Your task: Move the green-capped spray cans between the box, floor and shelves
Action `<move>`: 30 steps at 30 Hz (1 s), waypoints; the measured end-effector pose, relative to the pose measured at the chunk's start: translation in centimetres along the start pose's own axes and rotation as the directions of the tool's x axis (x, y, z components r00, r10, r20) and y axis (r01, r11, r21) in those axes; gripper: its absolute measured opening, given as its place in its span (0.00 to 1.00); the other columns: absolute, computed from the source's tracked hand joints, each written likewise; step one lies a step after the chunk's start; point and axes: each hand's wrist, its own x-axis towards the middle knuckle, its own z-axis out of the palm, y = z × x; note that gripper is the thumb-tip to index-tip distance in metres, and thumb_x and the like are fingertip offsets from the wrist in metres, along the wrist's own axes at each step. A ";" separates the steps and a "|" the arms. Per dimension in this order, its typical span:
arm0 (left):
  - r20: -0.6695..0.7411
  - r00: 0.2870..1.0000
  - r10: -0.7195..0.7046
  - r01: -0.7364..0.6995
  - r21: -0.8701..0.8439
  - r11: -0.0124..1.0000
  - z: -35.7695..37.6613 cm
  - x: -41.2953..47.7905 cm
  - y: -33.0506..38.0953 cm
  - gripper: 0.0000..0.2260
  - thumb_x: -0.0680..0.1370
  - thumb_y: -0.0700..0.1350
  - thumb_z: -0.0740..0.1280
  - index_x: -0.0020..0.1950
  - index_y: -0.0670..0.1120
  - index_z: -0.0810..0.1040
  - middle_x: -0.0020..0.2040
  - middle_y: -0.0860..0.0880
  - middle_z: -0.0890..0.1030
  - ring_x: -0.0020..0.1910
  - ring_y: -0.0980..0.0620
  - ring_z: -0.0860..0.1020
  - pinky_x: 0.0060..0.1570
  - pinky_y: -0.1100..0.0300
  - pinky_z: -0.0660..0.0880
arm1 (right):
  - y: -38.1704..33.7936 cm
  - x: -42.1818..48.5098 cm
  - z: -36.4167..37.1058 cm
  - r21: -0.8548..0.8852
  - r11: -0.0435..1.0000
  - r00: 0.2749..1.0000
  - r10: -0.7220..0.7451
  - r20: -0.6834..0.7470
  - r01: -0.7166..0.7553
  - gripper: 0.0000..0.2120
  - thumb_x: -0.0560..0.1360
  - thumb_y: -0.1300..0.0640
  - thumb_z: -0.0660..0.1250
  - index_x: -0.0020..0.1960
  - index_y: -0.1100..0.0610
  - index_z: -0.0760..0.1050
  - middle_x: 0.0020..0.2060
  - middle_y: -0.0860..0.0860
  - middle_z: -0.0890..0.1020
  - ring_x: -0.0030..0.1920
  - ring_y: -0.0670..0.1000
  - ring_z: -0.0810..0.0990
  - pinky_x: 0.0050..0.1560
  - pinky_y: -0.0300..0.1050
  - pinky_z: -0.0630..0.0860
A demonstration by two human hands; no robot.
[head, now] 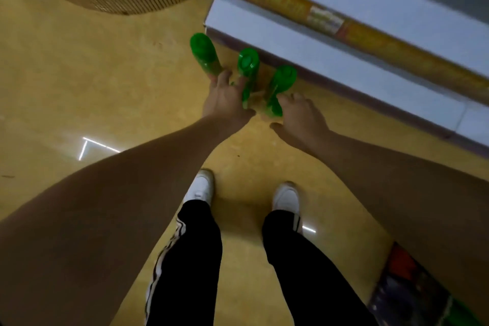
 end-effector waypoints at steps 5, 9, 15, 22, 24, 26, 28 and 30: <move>0.022 0.998 0.054 -0.054 0.014 0.998 5.0 4.3 -2.8 0.41 0.69 0.50 0.80 0.78 0.52 0.64 0.76 0.43 0.64 0.72 0.38 0.66 0.68 0.47 0.71 | 0.4 5.2 5.9 -0.011 0.999 0.993 0.040 -0.111 -0.041 0.25 0.77 0.44 0.70 0.69 0.51 0.67 0.64 0.59 0.72 0.59 0.60 0.76 0.55 0.54 0.76; -0.026 0.996 0.088 -0.090 -0.073 0.993 6.4 6.4 -3.6 0.35 0.69 0.41 0.79 0.73 0.50 0.69 0.69 0.42 0.71 0.63 0.40 0.75 0.60 0.52 0.75 | 0.7 7.3 8.1 0.037 0.997 0.979 0.076 -0.191 -0.070 0.21 0.75 0.53 0.73 0.65 0.51 0.69 0.61 0.60 0.72 0.52 0.61 0.78 0.48 0.53 0.79; -0.043 0.986 0.161 -0.163 -0.053 0.985 4.8 5.5 -4.3 0.24 0.71 0.36 0.74 0.66 0.48 0.75 0.60 0.43 0.75 0.54 0.42 0.77 0.50 0.56 0.74 | 0.7 5.5 7.1 0.125 0.987 0.974 0.123 -0.191 -0.100 0.20 0.73 0.60 0.72 0.63 0.53 0.71 0.57 0.58 0.72 0.47 0.59 0.79 0.41 0.46 0.74; 0.092 0.935 0.344 -0.345 0.000 0.938 -1.9 -1.4 -0.4 0.26 0.70 0.37 0.74 0.66 0.48 0.74 0.59 0.42 0.76 0.53 0.40 0.78 0.50 0.53 0.75 | -1.3 -4.6 1.5 0.218 0.951 0.946 0.263 -0.189 -0.220 0.22 0.69 0.64 0.70 0.62 0.56 0.73 0.53 0.59 0.72 0.42 0.63 0.78 0.40 0.49 0.76; 0.135 0.907 0.398 -0.405 0.031 0.914 -4.3 -3.5 1.4 0.28 0.70 0.39 0.75 0.68 0.48 0.74 0.61 0.41 0.77 0.55 0.40 0.78 0.50 0.54 0.74 | -1.8 -7.8 -0.8 0.217 0.947 0.941 0.280 -0.189 -0.238 0.23 0.68 0.63 0.71 0.63 0.57 0.73 0.54 0.60 0.73 0.43 0.65 0.79 0.43 0.52 0.79; 0.168 0.881 0.442 -0.456 0.058 0.888 -6.9 -5.5 3.7 0.28 0.70 0.41 0.76 0.69 0.48 0.73 0.60 0.42 0.78 0.55 0.41 0.78 0.48 0.56 0.72 | -2.2 -11.2 -3.4 0.252 0.926 0.929 0.328 -0.170 -0.281 0.24 0.69 0.60 0.74 0.64 0.55 0.73 0.54 0.59 0.73 0.46 0.64 0.80 0.47 0.55 0.81; 0.198 0.855 0.480 -0.499 0.061 0.864 -9.7 -7.4 6.5 0.28 0.69 0.43 0.76 0.68 0.49 0.75 0.59 0.43 0.79 0.56 0.42 0.78 0.49 0.55 0.74 | -2.2 -14.9 -6.1 0.280 0.909 0.917 0.362 -0.164 -0.309 0.24 0.70 0.57 0.76 0.64 0.54 0.73 0.54 0.57 0.74 0.48 0.61 0.80 0.50 0.54 0.81; 0.203 0.822 0.532 -0.551 0.047 0.833 -12.4 -9.6 9.5 0.27 0.67 0.45 0.78 0.65 0.50 0.76 0.55 0.44 0.80 0.54 0.44 0.78 0.47 0.55 0.75 | -2.0 -18.8 -8.2 0.281 0.903 0.910 0.380 -0.166 -0.326 0.25 0.70 0.56 0.76 0.65 0.54 0.73 0.54 0.56 0.74 0.50 0.59 0.79 0.51 0.49 0.79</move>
